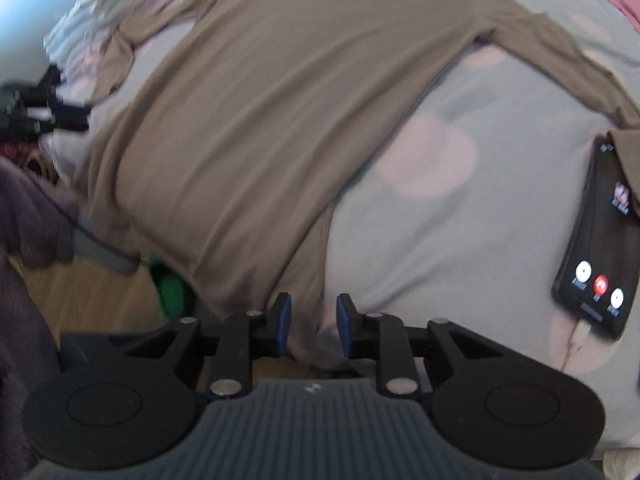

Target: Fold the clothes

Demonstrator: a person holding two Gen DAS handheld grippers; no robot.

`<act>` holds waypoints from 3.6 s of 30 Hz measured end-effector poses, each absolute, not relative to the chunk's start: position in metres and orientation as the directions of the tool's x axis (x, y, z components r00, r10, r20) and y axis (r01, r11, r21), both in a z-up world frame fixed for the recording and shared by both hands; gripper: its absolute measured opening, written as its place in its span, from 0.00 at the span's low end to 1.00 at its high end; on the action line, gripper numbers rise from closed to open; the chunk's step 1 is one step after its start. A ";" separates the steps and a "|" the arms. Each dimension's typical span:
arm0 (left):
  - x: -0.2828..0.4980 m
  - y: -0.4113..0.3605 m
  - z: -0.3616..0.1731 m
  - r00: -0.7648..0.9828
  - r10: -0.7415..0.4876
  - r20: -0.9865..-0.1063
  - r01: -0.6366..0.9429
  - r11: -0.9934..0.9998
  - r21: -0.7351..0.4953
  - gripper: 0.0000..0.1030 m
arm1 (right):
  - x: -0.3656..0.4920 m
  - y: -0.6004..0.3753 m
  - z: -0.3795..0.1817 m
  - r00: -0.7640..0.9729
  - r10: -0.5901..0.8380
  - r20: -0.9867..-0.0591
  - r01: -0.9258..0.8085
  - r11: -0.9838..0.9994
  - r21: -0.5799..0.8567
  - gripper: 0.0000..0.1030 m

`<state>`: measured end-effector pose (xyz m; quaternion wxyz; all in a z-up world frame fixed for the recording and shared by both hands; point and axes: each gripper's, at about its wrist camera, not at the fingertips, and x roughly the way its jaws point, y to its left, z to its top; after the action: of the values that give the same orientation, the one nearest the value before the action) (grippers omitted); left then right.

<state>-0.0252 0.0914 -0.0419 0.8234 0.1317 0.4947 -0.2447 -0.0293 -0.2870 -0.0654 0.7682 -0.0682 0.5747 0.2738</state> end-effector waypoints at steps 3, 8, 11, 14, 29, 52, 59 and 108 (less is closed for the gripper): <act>-0.027 0.092 -0.041 0.400 -0.266 -0.877 0.528 0.849 -0.017 0.27 | -0.034 -0.283 -0.075 0.166 0.324 -0.931 -0.522 0.830 0.196 0.26; -0.028 0.092 -0.042 0.406 -0.250 -0.879 0.528 0.849 0.003 0.27 | -0.028 -0.278 -0.082 0.171 0.318 -0.932 -0.533 0.826 0.184 0.22; -0.029 0.094 -0.042 0.409 -0.250 -0.878 0.526 0.851 0.003 0.27 | -0.024 -0.276 -0.083 0.161 0.337 -0.927 -0.537 0.818 0.204 0.02; -0.029 0.095 -0.042 0.410 -0.250 -0.877 0.524 0.852 0.002 0.27 | -0.026 -0.276 -0.072 0.149 0.344 -0.927 -0.528 0.820 0.220 0.02; -0.029 0.093 -0.045 0.347 -0.302 -0.888 0.577 0.815 -0.052 0.31 | -0.033 -0.290 -0.045 0.083 0.236 -0.968 -0.382 0.905 0.188 0.01; -0.049 0.038 -0.040 0.233 -0.493 -0.838 0.772 0.618 -0.148 0.00 | -0.006 -0.232 -0.025 0.207 0.240 -0.948 -0.551 0.829 0.090 0.27; -0.041 0.001 -0.047 0.187 -0.508 -0.841 0.803 0.572 -0.166 0.11 | -0.002 -0.207 -0.023 0.215 0.250 -0.944 -0.605 0.793 0.073 0.32; -0.140 -0.014 -0.025 0.541 -0.370 -0.756 0.760 0.599 0.251 0.00 | -0.035 -0.146 0.014 0.040 0.694 -0.719 -0.612 0.586 0.532 0.25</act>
<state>-0.1402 -0.0139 -0.0247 0.8283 0.2903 0.3366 -0.3411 -0.0354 -0.1456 0.0137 0.7201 0.0394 0.5238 0.4534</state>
